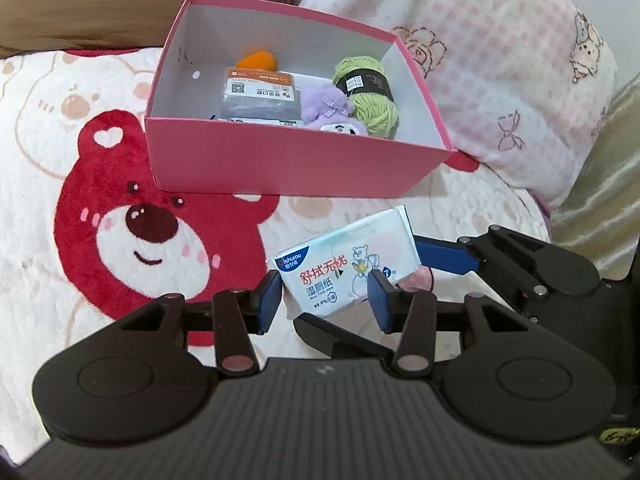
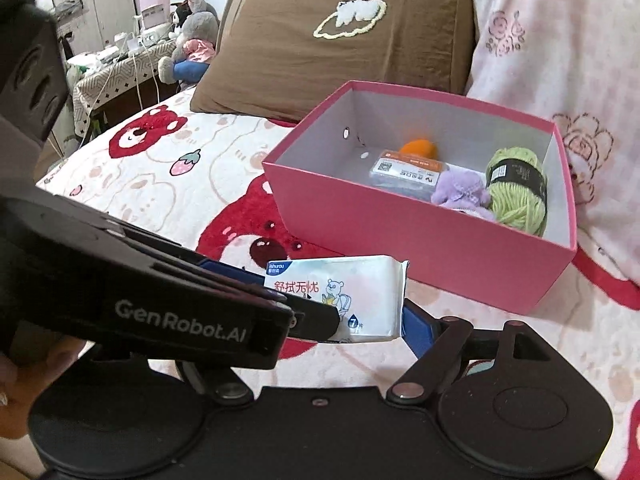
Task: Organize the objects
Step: 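Lift the white wipes pack with the left gripper off the blanket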
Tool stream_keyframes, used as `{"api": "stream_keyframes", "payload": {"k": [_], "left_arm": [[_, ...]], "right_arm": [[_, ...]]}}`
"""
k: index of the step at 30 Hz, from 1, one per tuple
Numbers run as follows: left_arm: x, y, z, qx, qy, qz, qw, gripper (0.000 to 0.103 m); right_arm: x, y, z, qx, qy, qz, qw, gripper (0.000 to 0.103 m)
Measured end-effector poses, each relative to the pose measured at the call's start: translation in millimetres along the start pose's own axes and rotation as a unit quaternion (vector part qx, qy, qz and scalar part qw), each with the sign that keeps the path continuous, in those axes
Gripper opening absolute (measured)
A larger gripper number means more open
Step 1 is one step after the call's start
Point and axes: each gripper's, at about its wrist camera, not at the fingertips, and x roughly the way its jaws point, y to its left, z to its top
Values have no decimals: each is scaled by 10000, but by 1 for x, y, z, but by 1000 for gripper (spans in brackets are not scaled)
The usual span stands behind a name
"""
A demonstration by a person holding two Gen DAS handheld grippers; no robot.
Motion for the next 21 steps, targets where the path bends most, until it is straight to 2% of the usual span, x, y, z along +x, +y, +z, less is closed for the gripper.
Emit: {"api": "stream_keyframes", "payload": {"k": [6,11,15,21], "left_arm": [[-16,0,0,110,-28,-70,9999,44],[-28,3,1,98,-60,-288,9995,44],[-34,16,-1,-141,-9,-553,9984,44],[-46,9,4,94,-112,-547,9984,44]], "right_arm": [[-8,13,3,-68,-11,-102,9999,86],[-20,19,9,-80,-101,-149,9998,87],[-25,25,12,-145,-134,-165,9997,87],[-29,35,16,-317,-203,-348,9987,87]]}}
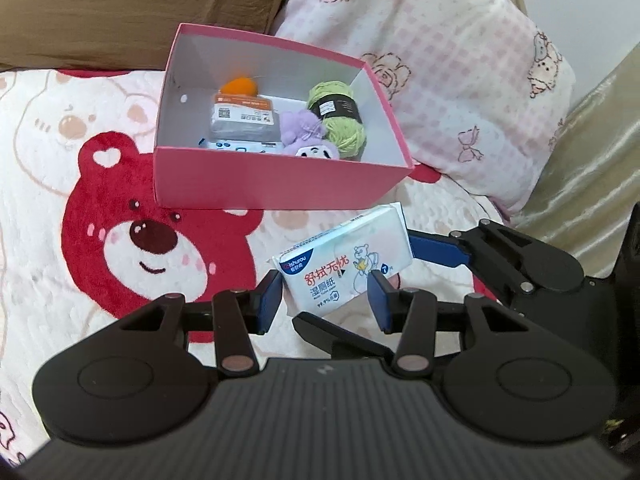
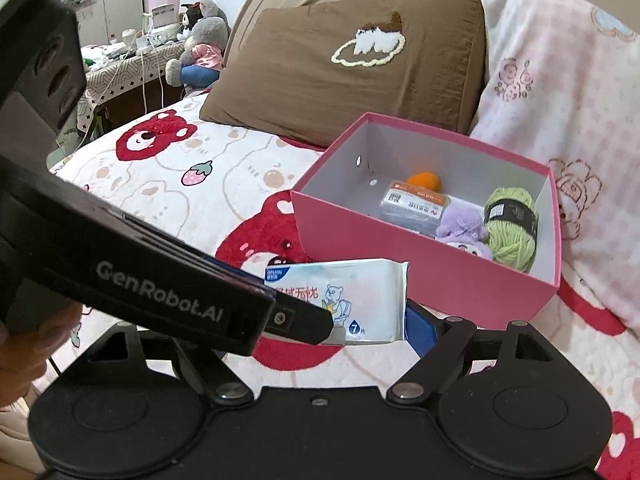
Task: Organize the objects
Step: 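Lift the white wipes pack with the left gripper off the blanket, then carry the wipes pack with the left gripper over the pink box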
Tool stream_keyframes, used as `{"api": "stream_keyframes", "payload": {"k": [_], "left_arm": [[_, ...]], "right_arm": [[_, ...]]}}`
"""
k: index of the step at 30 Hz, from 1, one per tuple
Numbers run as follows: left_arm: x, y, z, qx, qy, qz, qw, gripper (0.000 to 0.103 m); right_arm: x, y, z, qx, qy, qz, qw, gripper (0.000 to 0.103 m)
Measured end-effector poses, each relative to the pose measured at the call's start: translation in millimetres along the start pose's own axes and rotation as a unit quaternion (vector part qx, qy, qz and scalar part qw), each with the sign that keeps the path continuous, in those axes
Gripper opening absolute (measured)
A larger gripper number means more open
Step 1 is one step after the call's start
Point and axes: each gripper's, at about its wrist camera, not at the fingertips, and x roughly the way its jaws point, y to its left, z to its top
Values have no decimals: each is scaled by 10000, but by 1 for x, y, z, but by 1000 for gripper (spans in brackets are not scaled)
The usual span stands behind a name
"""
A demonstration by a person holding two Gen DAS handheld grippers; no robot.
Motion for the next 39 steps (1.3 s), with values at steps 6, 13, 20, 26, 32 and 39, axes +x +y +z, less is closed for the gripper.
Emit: {"api": "stream_keyframes", "payload": {"k": [6,13,20,26,32,39], "left_arm": [[-4,-14,23,228,140,-6,9996,44],[-12,-26,40,243,140,-77,9996,44],[-27,-31,59,210,100,-69,9997,44],[-47,-24,67,235,-238,130,9994,46],[-42,-22,75,298,-276,154,9991,46],[-21,-17,98,368,-567,132,9976,46]], "right_arm": [[-9,1,14,-267,-45,-219,9994,87],[-20,-10,31,-300,-81,-325,9990,87],[-25,-17,45,-409,-169,-401,9982,82],[-28,-27,53,156,-249,177,9994,70],[-18,-32,62,252,-276,183,9991,63],[-7,-57,81,477,-352,63,9982,53]]}}
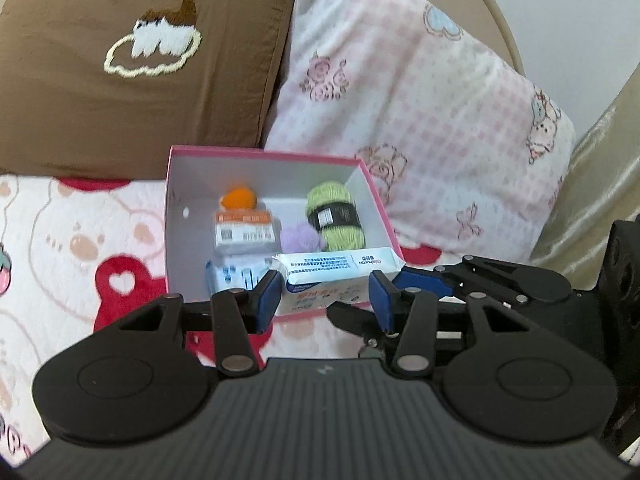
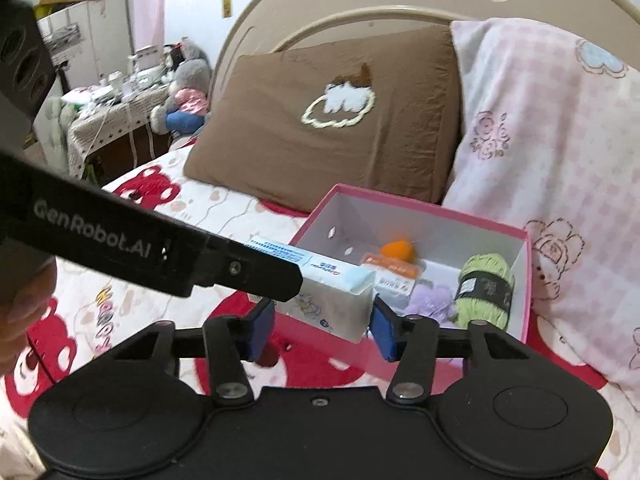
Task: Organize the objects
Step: 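Carry the wipes pack with the left gripper over the pink box, then lower the wipes pack with the left gripper onto the clear box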
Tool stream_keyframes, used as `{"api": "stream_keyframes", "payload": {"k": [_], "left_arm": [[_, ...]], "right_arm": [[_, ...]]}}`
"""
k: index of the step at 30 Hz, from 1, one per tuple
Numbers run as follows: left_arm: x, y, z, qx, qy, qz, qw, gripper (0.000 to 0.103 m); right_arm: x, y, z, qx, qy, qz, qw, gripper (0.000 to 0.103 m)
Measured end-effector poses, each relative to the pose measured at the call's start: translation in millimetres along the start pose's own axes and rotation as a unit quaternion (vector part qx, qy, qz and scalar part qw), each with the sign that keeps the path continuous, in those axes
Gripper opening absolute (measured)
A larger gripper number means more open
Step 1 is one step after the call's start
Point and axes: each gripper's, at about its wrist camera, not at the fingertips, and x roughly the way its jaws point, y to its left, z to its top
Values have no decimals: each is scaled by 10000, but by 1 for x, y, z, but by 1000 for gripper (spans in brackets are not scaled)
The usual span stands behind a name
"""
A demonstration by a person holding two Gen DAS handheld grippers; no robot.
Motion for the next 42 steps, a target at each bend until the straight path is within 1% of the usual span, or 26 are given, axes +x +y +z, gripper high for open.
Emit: {"api": "stream_keyframes", "payload": {"k": [2,3,5,9,11,12,14,15,20,27,29,31,33,35,37,40,42], "left_arm": [[10,2,7,45,-54,48,10000,45],[16,4,10,64,-62,89,9999,45],[28,8,17,50,-99,144,9998,42],[51,19,30,-81,-36,96,9999,41],[64,23,36,-151,18,90,9998,40],[70,23,38,-101,27,121,9999,40],[84,24,42,-2,11,296,9996,39],[92,26,44,-28,54,303,9995,39],[132,46,46,-372,363,307,9982,39],[168,70,47,-674,420,394,9961,39],[182,77,47,-811,599,488,9937,39],[192,83,47,-953,693,520,9917,39],[200,86,46,-1007,760,603,9902,39],[204,86,45,-987,781,624,9901,39],[205,85,44,-910,704,668,9911,40],[210,87,45,-896,609,667,9919,41],[214,89,46,-937,639,661,9913,42]], "right_arm": [[7,-9,7,77,-22,-56,10000,47],[11,-13,10,115,-11,-61,9999,46],[22,-24,18,257,35,-60,9996,41],[45,-49,29,754,231,106,9968,41],[57,-59,33,841,316,111,9959,41],[63,-62,35,862,361,121,9956,41],[76,-70,39,938,476,147,9943,41],[82,-73,40,975,527,195,9936,41],[124,-84,39,1102,930,57,9895,41],[168,-96,35,1210,1245,-41,9848,41],[182,-99,33,1218,1359,-17,9832,41],[195,-104,31,1335,1504,3,9796,41],[203,-109,29,1472,1554,-6,9768,41],[210,-110,27,1460,1605,-20,9762,40],[214,-110,26,1471,1670,-25,9749,40],[215,-110,26,1456,1613,-53,9761,40],[217,-111,26,1461,1578,-88,9766,40]]}}
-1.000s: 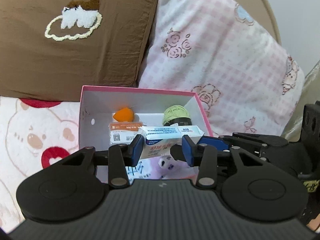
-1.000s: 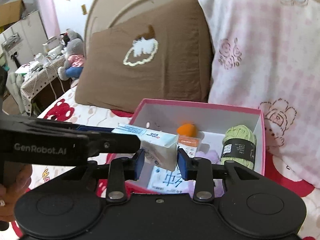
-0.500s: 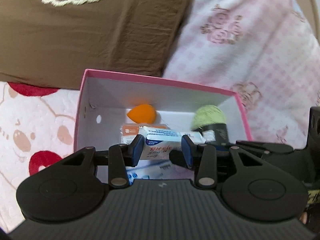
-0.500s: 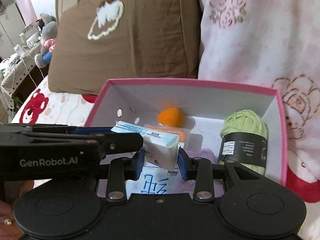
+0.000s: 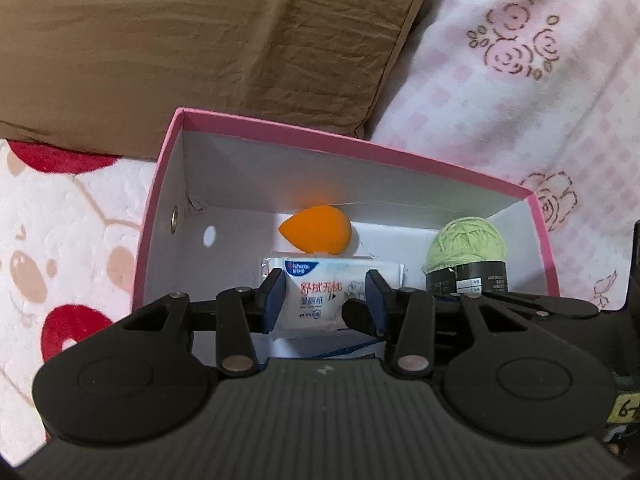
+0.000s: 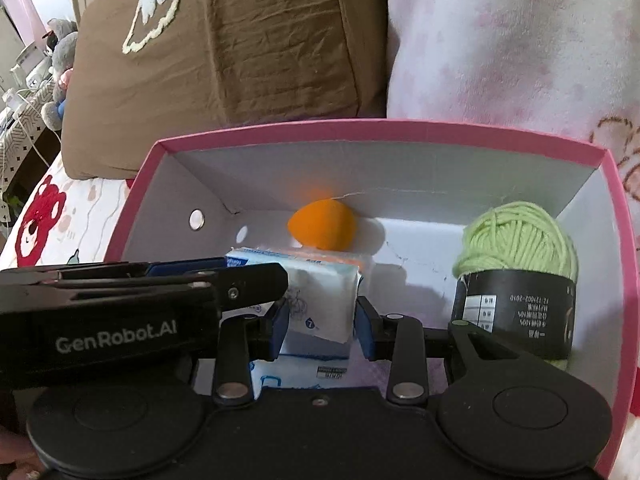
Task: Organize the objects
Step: 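Lower the wipes pack with the left gripper onto the clear box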
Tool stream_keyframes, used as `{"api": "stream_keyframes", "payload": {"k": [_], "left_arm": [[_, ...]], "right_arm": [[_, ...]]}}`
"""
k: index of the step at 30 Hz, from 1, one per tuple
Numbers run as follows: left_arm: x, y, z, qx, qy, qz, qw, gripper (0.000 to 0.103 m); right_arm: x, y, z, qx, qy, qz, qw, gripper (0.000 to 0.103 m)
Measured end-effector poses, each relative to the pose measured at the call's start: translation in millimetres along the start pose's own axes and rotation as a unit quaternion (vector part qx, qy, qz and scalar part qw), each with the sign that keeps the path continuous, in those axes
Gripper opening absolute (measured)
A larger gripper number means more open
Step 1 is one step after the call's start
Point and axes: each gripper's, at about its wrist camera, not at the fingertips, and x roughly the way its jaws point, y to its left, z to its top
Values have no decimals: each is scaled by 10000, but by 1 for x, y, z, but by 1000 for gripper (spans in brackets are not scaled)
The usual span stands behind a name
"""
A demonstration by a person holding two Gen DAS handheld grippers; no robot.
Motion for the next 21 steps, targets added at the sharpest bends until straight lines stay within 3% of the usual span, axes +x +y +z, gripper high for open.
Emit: {"api": "stream_keyframes", "payload": {"k": [6,11,21], "left_arm": [[1,-2,1,83,-121,172,9997,49],[-13,-8,-2,243,-247,172,9992,58],[-42,-14,-12,248,-131,136,9995,58]], "right_arm": [[1,-4,3,-8,-121,-12,9999,41],[-17,-4,-7,-218,-403,-264,9986,47],[-57,-1,-22,-546,-714,-458,9949,54]]}}
